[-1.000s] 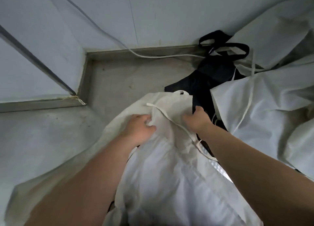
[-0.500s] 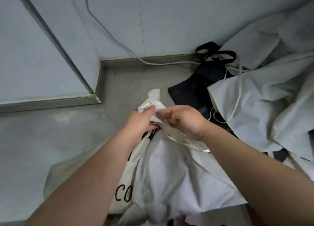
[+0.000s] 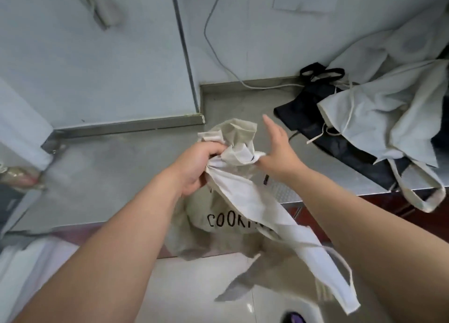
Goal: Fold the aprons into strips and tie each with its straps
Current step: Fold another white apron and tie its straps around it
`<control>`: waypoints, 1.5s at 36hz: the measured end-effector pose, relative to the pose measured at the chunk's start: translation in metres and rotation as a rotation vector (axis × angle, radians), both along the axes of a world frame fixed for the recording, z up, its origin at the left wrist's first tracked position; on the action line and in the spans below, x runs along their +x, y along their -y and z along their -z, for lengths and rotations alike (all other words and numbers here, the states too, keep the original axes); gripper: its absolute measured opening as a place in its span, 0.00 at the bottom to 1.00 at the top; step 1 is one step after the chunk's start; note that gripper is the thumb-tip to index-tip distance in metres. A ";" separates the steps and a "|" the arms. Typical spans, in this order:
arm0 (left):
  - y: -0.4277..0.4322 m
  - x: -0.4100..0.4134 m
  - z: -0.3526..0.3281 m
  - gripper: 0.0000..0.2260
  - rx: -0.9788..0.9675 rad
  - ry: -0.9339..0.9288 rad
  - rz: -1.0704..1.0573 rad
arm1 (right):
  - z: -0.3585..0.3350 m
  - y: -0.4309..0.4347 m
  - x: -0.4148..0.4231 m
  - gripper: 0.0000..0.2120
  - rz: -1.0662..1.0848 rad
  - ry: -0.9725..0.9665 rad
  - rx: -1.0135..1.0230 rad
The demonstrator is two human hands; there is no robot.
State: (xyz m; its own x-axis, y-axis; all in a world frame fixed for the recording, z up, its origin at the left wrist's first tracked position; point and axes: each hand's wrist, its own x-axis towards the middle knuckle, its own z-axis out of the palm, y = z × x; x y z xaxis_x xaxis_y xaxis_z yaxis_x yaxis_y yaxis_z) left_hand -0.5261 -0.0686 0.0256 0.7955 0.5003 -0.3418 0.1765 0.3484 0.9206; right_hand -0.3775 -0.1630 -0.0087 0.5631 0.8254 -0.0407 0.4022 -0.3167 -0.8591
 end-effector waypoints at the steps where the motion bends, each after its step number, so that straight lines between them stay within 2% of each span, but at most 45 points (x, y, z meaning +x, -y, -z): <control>1: 0.002 -0.011 -0.006 0.07 0.013 0.011 -0.005 | -0.004 0.000 -0.007 0.37 -0.020 0.014 0.001; 3: 0.007 -0.027 -0.013 0.10 0.027 0.042 -0.016 | -0.011 0.001 -0.020 0.22 -0.058 0.018 0.037; 4: 0.011 -0.036 -0.015 0.09 0.028 0.051 -0.022 | -0.016 0.003 -0.028 0.15 -0.084 -0.004 0.060; 6: 0.020 -0.049 -0.017 0.06 0.019 0.073 -0.050 | -0.022 0.008 -0.042 0.11 -0.118 -0.088 0.085; 9: 0.032 -0.059 -0.016 0.11 -0.026 0.088 -0.105 | -0.020 0.014 -0.051 0.15 -0.211 -0.214 0.049; 11: 0.042 -0.064 -0.017 0.12 -0.045 0.088 -0.115 | -0.014 0.019 -0.060 0.22 -0.299 -0.166 -0.028; 13: 0.055 -0.068 -0.018 0.09 -0.046 0.077 -0.126 | -0.006 0.029 -0.067 0.12 -0.312 -0.053 -0.077; 14: 0.058 -0.069 -0.019 0.07 -0.036 0.064 -0.129 | -0.008 0.034 -0.069 0.08 -0.277 0.011 -0.065; 16: 0.069 -0.075 -0.018 0.04 -0.015 0.050 -0.137 | -0.007 0.049 -0.065 0.08 -0.138 0.075 -0.013; 18: 0.079 -0.085 -0.018 0.05 0.022 0.031 -0.151 | -0.010 0.065 -0.057 0.07 0.047 0.005 0.053; 21: 0.081 -0.100 -0.011 0.10 0.252 -0.102 -0.220 | -0.018 0.084 -0.038 0.09 0.285 -0.078 0.175; 25: 0.085 -0.104 0.003 0.06 0.660 -0.387 -0.406 | -0.032 0.106 -0.035 0.14 0.288 -0.030 0.235; 28: 0.095 -0.099 0.009 0.07 0.809 -0.456 -0.644 | -0.036 0.118 -0.039 0.14 0.270 0.049 0.259; 30: 0.108 -0.094 0.011 0.09 0.864 -0.491 -0.684 | -0.036 0.133 -0.039 0.12 0.259 0.112 0.281; 33: 0.123 -0.091 0.014 0.13 0.885 -0.519 -0.632 | -0.032 0.150 -0.034 0.16 0.241 0.092 0.353; 35: 0.134 -0.088 0.015 0.16 0.783 -0.463 -0.607 | -0.030 0.159 -0.030 0.15 0.242 -0.003 0.385; 37: 0.144 -0.086 0.015 0.10 0.637 -0.357 -0.573 | -0.033 0.164 -0.030 0.06 0.253 -0.098 0.393; 39: 0.152 -0.087 0.016 0.05 0.579 -0.291 -0.516 | -0.035 0.169 -0.029 0.07 0.243 -0.172 0.369; 40: 0.156 -0.089 0.017 0.09 0.589 -0.278 -0.494 | -0.035 0.173 -0.029 0.07 0.218 -0.179 0.326; 43: 0.160 -0.092 0.023 0.16 0.631 -0.333 -0.494 | -0.032 0.180 -0.026 0.11 0.147 -0.064 0.140; 46: 0.159 -0.093 0.025 0.10 0.738 -0.500 -0.466 | -0.026 0.186 -0.019 0.12 0.068 0.125 -0.104; 50: 0.162 -0.084 0.012 0.11 1.036 -0.803 -0.279 | -0.029 0.194 -0.008 0.10 0.069 0.378 -0.462; 52: 0.166 -0.076 0.001 0.10 1.176 -0.778 -0.362 | -0.040 0.197 -0.010 0.11 0.165 0.407 -0.404; 54: 0.169 -0.071 -0.006 0.13 1.327 -0.507 -0.668 | -0.051 0.199 -0.018 0.08 0.316 0.456 -0.103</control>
